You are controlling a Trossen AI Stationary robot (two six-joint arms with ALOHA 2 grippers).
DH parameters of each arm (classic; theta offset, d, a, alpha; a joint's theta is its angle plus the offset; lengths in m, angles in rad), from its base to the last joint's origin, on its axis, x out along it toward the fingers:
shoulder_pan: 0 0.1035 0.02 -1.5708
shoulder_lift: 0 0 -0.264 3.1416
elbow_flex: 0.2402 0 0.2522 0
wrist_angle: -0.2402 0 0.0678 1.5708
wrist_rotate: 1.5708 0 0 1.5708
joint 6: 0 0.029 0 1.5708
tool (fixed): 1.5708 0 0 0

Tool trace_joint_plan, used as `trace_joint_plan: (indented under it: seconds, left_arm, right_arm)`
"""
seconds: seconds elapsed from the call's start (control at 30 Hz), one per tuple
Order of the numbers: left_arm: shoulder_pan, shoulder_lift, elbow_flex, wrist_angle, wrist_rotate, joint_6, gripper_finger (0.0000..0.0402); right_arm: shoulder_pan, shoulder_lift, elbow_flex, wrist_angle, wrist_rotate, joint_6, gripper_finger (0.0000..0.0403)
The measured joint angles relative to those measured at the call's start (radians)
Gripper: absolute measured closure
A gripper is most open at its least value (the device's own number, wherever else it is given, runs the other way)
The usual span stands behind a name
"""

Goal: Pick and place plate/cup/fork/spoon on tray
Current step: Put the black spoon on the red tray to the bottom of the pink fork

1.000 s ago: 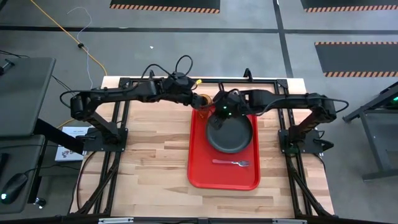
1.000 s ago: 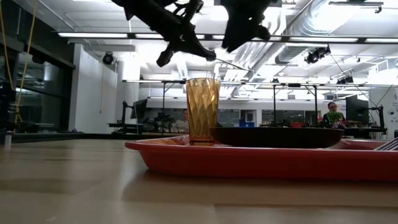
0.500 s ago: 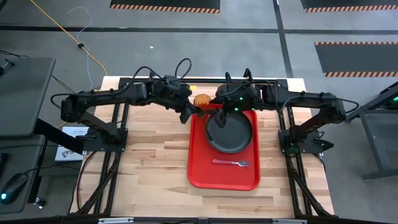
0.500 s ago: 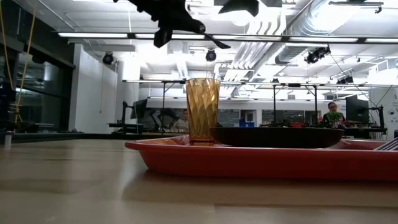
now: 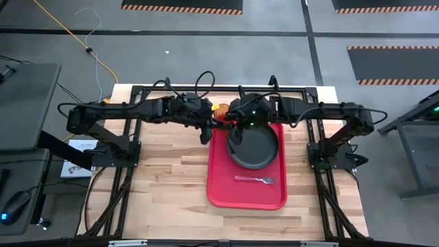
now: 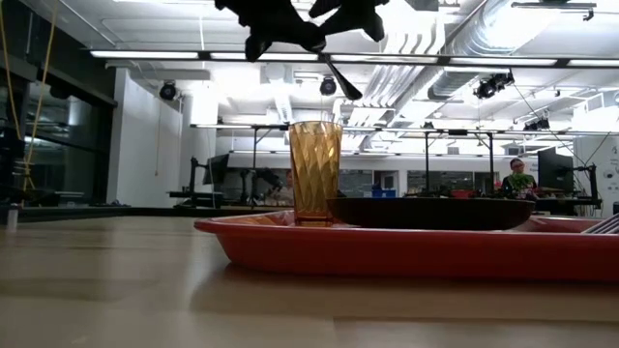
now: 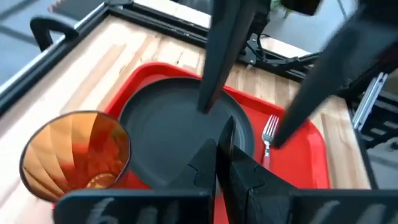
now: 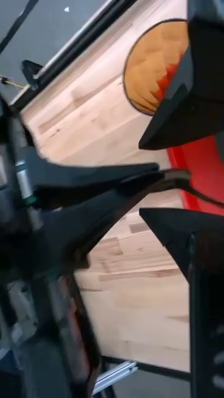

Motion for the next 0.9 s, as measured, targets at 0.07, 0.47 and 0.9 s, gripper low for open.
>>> trace_joint_plan:
  seconds: [0.07,0.47,0.9]
  left_arm:
    - [-0.008,0.000,0.000,0.008,-0.005,0.033,0.0401]
    - [-0.015,0.000,0.000,0.028,-0.008,0.112,0.0401]
    - [0.044,-0.026,0.000,0.048,0.100,0.081,0.0315]
  right_arm:
    - [0.000,0.002,0.000,-0.008,0.000,-0.001,0.0269]
    - [0.000,0.000,0.000,-0.002,0.000,0.000,0.0396]
    - [-0.015,-0.033,0.000,-0.112,0.024,0.016,0.0402]
